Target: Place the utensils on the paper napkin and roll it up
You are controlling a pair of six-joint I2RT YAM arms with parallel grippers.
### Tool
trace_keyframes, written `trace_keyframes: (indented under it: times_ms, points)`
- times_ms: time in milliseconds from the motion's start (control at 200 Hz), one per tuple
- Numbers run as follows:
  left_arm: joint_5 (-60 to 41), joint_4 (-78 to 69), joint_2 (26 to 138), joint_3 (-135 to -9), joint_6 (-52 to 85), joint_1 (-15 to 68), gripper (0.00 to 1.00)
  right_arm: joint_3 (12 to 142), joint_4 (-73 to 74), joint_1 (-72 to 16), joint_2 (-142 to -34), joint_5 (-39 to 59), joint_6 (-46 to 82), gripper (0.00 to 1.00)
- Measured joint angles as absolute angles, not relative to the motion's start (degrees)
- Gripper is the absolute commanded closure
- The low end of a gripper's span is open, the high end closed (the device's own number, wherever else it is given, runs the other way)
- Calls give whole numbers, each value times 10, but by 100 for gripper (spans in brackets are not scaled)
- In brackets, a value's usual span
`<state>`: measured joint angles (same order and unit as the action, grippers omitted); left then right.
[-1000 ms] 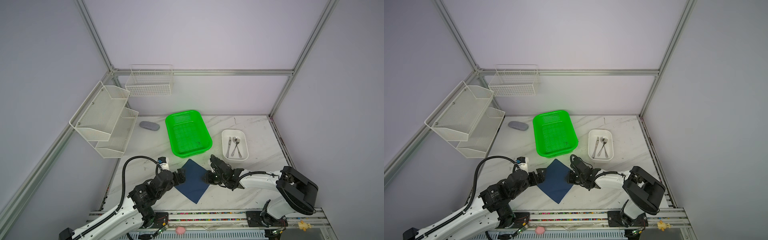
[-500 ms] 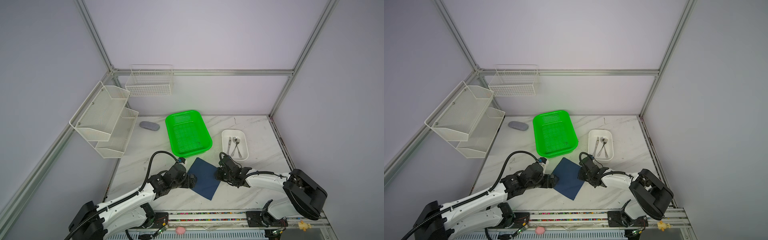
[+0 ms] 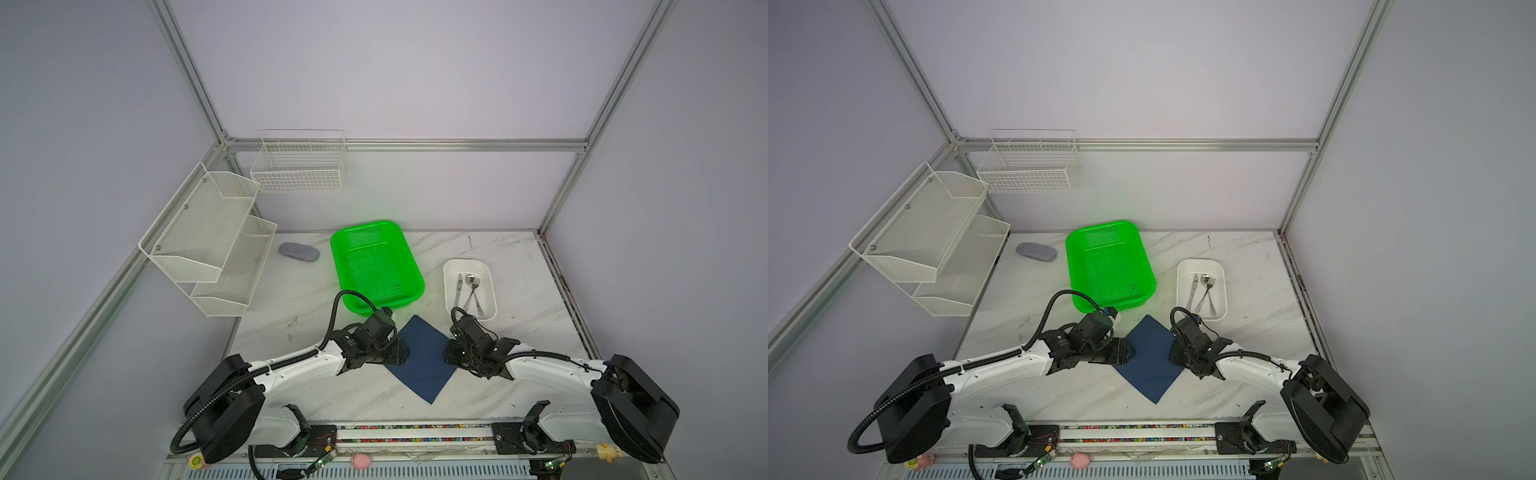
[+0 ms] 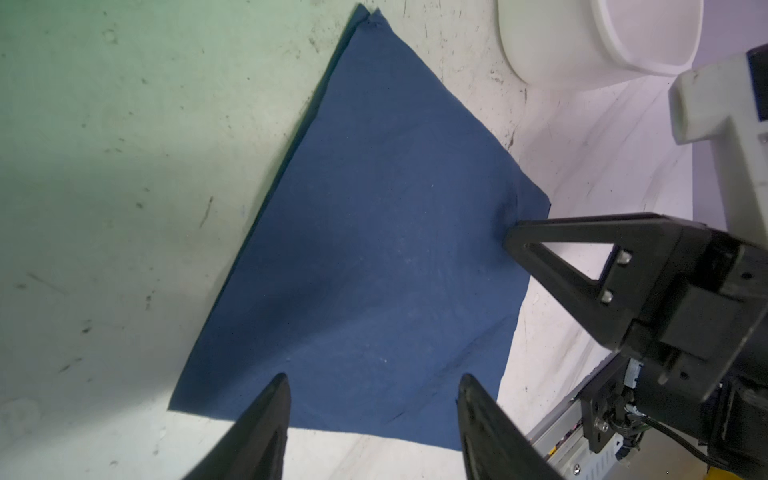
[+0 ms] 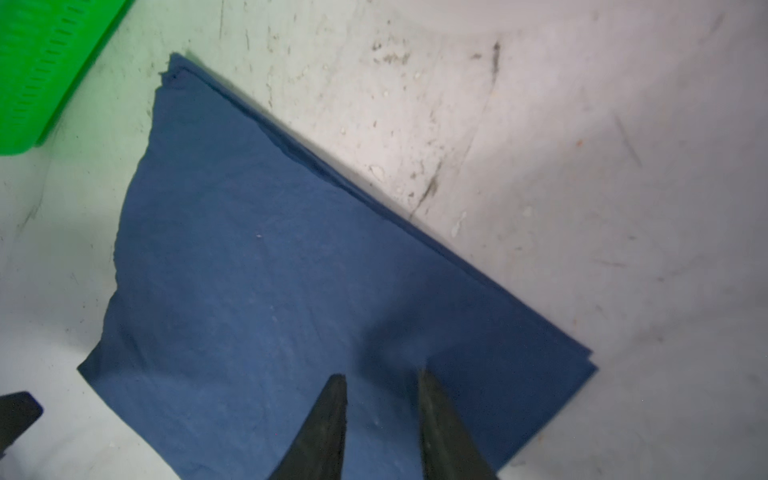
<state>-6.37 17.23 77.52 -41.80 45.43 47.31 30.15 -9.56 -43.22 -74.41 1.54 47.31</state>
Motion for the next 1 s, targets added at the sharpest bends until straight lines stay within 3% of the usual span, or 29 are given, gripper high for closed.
trace_keyframes:
  times_ms: [205,585,835,1000]
  points:
    - [-62,170,787,-430,449,461,35,343,-114,-432,-738,26,445,62]
    - [-32,213,871,-555,430,367,32,389,-117,-432,-743,22,429,58]
    - [-27,258,856,-557,424,360,27,436,-127,-426,-743,-3,415,48]
    - [-28,269,779,-556,426,352,23,532,-94,-354,-807,39,369,44]
